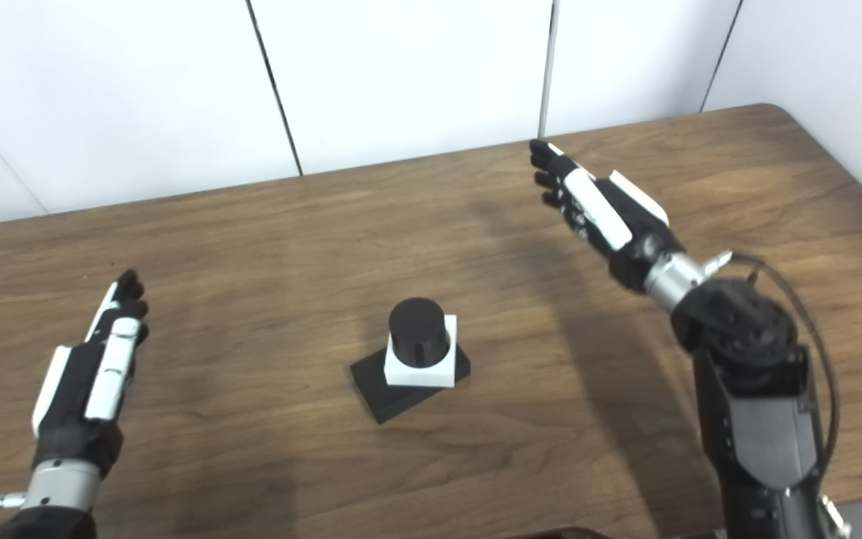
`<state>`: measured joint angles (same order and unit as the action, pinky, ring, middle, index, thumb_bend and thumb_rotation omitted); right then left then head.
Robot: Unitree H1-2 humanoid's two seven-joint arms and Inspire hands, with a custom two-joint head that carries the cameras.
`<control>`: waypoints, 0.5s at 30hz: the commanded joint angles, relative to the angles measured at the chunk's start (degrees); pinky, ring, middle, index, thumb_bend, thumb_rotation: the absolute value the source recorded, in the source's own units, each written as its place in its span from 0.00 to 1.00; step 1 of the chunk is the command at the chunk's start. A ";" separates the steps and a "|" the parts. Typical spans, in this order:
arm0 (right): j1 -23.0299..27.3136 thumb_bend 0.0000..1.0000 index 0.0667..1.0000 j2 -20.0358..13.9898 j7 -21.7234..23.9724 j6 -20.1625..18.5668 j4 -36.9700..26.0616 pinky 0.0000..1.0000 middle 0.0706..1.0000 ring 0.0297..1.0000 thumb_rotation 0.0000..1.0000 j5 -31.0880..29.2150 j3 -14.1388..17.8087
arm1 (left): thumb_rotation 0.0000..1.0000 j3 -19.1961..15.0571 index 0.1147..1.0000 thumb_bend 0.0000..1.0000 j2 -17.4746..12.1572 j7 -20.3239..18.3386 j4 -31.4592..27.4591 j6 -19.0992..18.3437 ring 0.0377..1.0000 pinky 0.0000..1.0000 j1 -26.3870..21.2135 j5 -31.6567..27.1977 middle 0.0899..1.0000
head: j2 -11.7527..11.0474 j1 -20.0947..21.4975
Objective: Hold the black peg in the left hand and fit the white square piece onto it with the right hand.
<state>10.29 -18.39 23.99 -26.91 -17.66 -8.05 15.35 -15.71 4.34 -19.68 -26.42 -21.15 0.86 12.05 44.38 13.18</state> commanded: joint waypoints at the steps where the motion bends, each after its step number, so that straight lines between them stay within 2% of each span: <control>1: 0.16 0.65 1.00 -2.27 -4.14 -0.02 -2.35 1.00 1.00 1.00 1.00 -4.19 -0.86 | 0.90 0.01 1.00 0.61 -0.37 2.32 -0.35 1.86 1.00 1.00 -0.24 -4.18 1.00 | 0.09 0.16; 7: -4.28 0.65 1.00 -8.96 -14.63 -0.02 -4.79 1.00 1.00 1.00 1.00 -13.85 -8.00 | 0.90 0.53 1.00 0.69 -2.01 5.97 1.11 3.64 1.00 1.00 1.02 -10.21 1.00 | -0.04 0.93; 15: -7.24 0.61 1.00 -17.73 -29.45 -0.02 -8.39 1.00 1.00 1.00 1.00 -27.76 -17.10 | 0.89 2.42 1.00 0.63 -4.15 9.26 1.41 3.09 1.00 1.00 1.55 -12.89 1.00 | -0.12 0.90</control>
<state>1.87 -34.63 -3.12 -26.91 -23.22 -33.41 -1.35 -13.88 0.88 -11.07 -24.31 -19.90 3.16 0.23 44.21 14.15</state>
